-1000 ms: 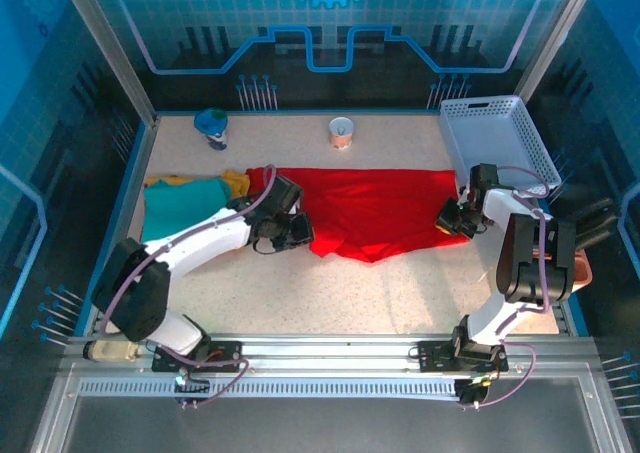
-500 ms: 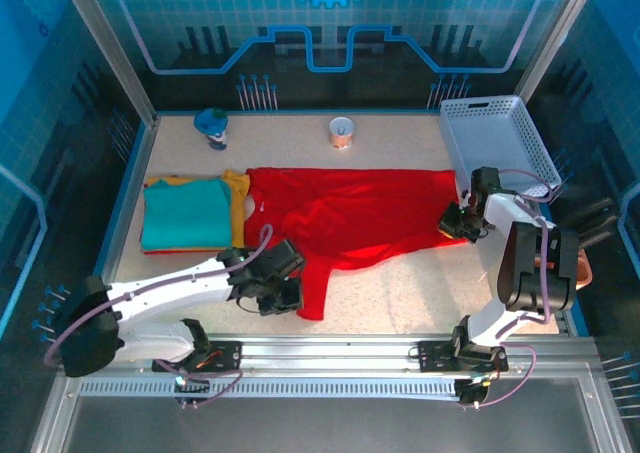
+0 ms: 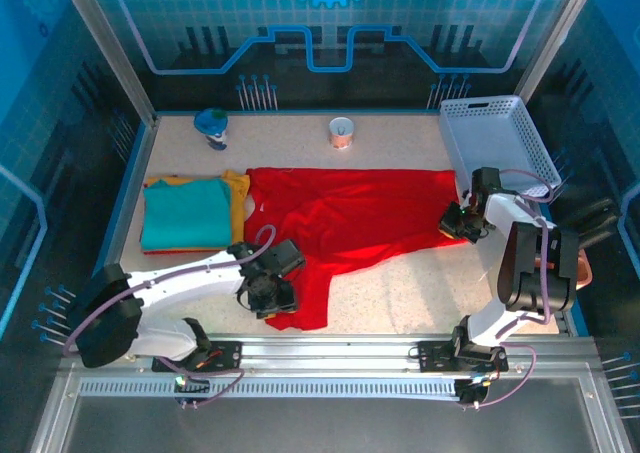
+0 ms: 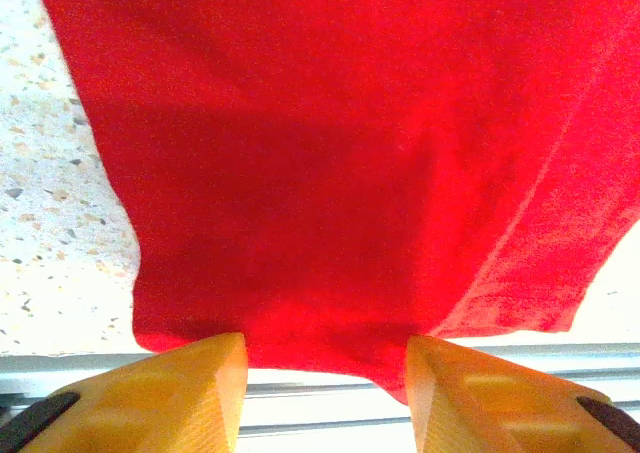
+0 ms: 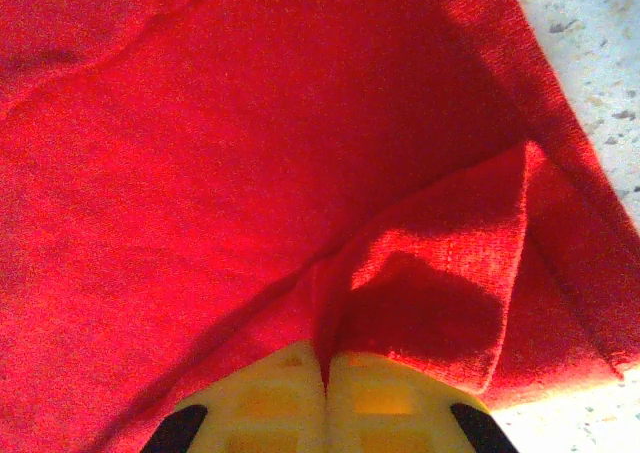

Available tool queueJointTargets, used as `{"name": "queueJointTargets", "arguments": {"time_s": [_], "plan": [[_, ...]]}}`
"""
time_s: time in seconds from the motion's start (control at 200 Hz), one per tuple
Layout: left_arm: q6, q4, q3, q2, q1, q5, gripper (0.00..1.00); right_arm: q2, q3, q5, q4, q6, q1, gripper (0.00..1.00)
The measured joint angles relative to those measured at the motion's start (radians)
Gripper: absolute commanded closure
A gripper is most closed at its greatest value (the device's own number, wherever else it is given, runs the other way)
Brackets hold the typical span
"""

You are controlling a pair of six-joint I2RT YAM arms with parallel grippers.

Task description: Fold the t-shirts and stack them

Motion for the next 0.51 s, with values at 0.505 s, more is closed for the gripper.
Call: {"name": "queueJointTargets", "arguments": {"time_s": [0.505], "plan": [[-0.141,-0.028,-0.257,-0.375,0.012,0.011,0.46,-0.066,-0.084,0.005,0.000,0.001,0.000,0.99]]}}
